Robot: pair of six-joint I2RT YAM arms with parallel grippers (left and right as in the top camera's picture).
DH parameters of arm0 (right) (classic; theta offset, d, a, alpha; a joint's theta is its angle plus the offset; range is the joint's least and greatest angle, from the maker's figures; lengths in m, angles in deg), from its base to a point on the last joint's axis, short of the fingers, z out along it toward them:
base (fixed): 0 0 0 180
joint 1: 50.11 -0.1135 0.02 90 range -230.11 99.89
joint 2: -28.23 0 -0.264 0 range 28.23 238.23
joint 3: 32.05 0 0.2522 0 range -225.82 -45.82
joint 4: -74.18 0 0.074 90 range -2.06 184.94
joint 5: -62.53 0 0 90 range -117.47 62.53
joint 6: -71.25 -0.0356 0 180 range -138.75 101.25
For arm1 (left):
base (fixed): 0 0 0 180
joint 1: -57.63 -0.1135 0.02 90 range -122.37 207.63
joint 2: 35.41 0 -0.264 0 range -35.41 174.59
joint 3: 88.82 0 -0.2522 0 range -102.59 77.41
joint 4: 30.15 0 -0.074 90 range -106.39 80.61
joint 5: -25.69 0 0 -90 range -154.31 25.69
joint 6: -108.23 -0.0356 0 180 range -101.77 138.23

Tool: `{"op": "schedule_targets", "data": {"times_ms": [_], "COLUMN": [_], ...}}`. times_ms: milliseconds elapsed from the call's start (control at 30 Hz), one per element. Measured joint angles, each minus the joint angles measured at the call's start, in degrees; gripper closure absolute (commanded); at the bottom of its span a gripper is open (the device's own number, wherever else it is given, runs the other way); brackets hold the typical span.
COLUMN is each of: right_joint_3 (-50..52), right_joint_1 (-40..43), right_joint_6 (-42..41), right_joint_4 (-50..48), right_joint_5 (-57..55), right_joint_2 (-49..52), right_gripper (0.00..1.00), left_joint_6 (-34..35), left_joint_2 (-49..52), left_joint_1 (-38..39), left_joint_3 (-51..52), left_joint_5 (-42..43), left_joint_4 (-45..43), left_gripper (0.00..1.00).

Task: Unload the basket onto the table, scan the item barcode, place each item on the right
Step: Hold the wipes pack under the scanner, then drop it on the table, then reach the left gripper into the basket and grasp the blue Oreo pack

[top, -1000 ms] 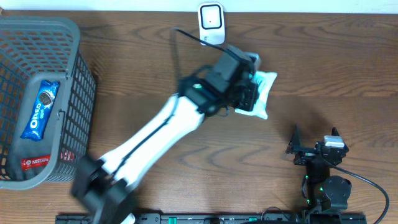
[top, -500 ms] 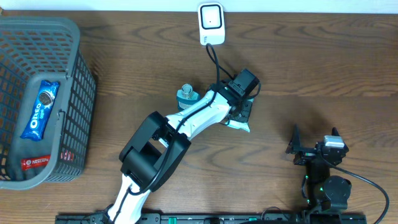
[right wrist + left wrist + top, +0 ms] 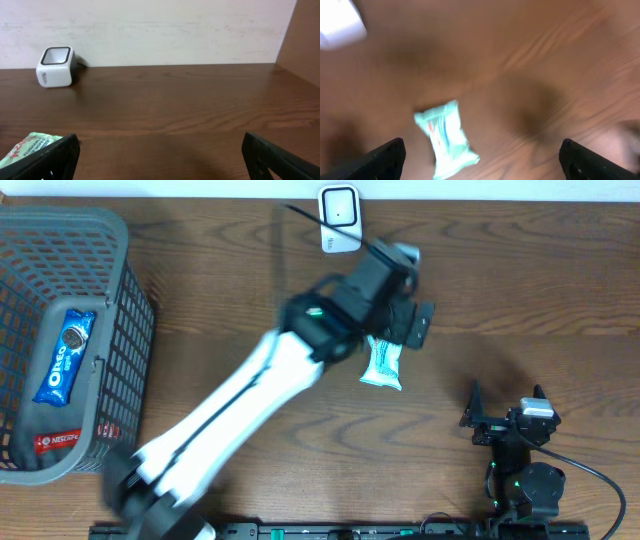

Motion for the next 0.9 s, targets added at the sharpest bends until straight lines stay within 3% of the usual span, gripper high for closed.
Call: {"op": "schedule_targets", "data": {"times_ms": [133,300,567,700,900], "right_joint_3": [0.0,0.0,0.0,0.0,0.0], "right_joint_1": [0.0,0.0,0.0,0.0,0.0], "right_joint_6": [0.0,0.0,0.0,0.0,0.0], "right_joint_4": [0.0,0.0,0.0,0.0,0.0], "right_joint_5": [0.0,0.0,0.0,0.0,0.0], "right_joint_2": [0.0,0.0,0.0,0.0,0.0], "right_gripper": [0.01,0.01,0.01,0.01,0.01], "left_joint_6": [-2.4,-3.0,-3.3,-5.2,-14.2], "left_joint_2": [-11.3,-20.3,-16.1,-11.4,-5.7], "left_joint_1": [-7.0,-25.6,-56.8,-65.8,-70.9], "left_joint_3": [-5.3,-6.4,-4.4,-0.7,7.4], "left_joint_5": [-2.1,-11.3,-17.4,-17.3,-17.0], "left_joint_4": [3.2,12.4,24.5,22.0,10.8], "left_gripper": [0.02,0.02,0.02,0.02,0.02]}}
